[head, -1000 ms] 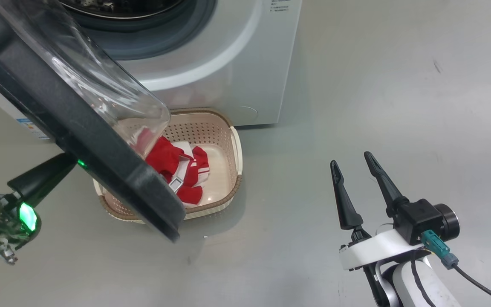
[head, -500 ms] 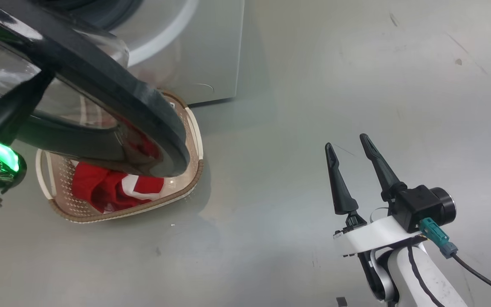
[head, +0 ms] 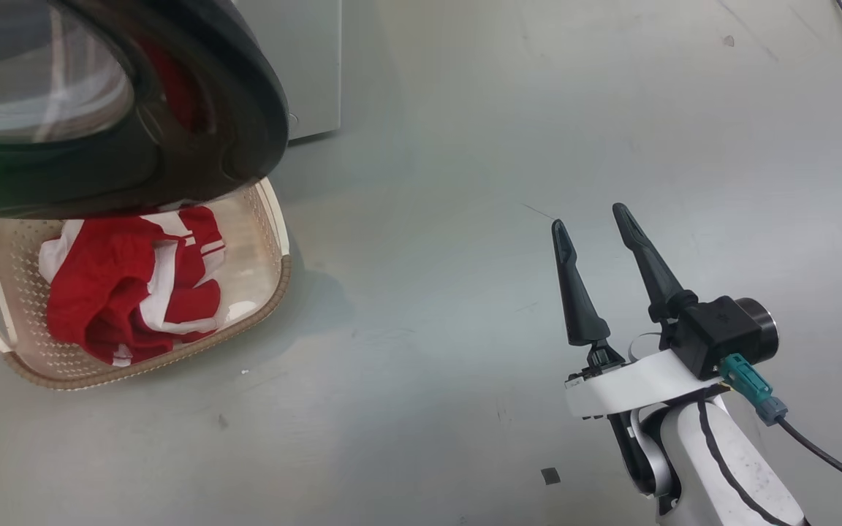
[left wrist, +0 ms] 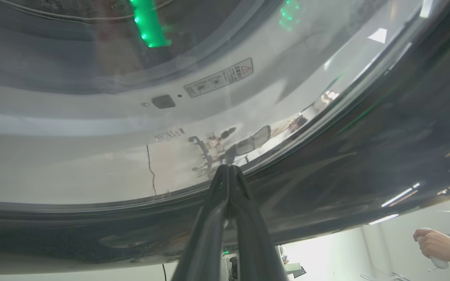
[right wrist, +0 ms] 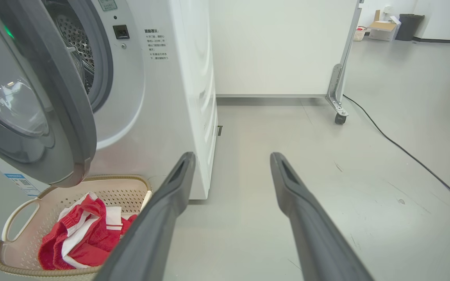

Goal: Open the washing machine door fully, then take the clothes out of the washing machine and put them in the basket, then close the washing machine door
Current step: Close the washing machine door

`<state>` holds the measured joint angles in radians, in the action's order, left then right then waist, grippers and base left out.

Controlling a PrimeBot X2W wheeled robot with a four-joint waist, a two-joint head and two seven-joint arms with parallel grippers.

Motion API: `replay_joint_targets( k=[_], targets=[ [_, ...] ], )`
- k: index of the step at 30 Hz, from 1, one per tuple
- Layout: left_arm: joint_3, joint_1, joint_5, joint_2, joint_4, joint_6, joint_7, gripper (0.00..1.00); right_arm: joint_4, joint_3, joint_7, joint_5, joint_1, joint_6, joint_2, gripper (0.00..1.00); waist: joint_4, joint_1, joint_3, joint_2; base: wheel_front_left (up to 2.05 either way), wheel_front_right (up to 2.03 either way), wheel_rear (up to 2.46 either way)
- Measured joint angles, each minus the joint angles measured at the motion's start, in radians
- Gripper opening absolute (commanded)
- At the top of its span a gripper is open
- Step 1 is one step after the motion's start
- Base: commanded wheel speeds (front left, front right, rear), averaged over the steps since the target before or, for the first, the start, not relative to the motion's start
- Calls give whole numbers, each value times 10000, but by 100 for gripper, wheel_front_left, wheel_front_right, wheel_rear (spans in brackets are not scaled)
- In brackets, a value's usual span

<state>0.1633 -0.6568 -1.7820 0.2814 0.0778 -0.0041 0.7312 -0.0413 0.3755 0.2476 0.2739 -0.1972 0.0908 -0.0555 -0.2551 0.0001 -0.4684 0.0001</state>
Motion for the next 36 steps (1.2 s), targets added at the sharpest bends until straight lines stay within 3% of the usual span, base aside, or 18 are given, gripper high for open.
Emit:
replay_joint_targets(
  k=[10, 21, 29, 36],
  targets=[
    [-155, -1053, 506, -33, 895, -31, -481, 0, 113, -73, 0, 207, -193, 86, 17, 100, -294, 0, -367, 0, 0, 0, 0],
    [-236, -1182, 483, -439, 1699, -600, -591, 0, 173, -173, 2, 274, -258, 102, 29, 100, -123, -1, -279, 0, 0, 0, 0],
    [130, -52, -6, -660, 2157, -940, -535, 0, -52, -203, 2, 224, -252, 102, 33, 100, 256, 0, 72, 0, 0, 0, 0],
    [401, 824, -215, -1383, 2266, -1152, -673, 0, -334, -445, 4, 150, -142, 98, 27, 100, 757, -1, 504, 0, 0, 0, 0]
  ],
)
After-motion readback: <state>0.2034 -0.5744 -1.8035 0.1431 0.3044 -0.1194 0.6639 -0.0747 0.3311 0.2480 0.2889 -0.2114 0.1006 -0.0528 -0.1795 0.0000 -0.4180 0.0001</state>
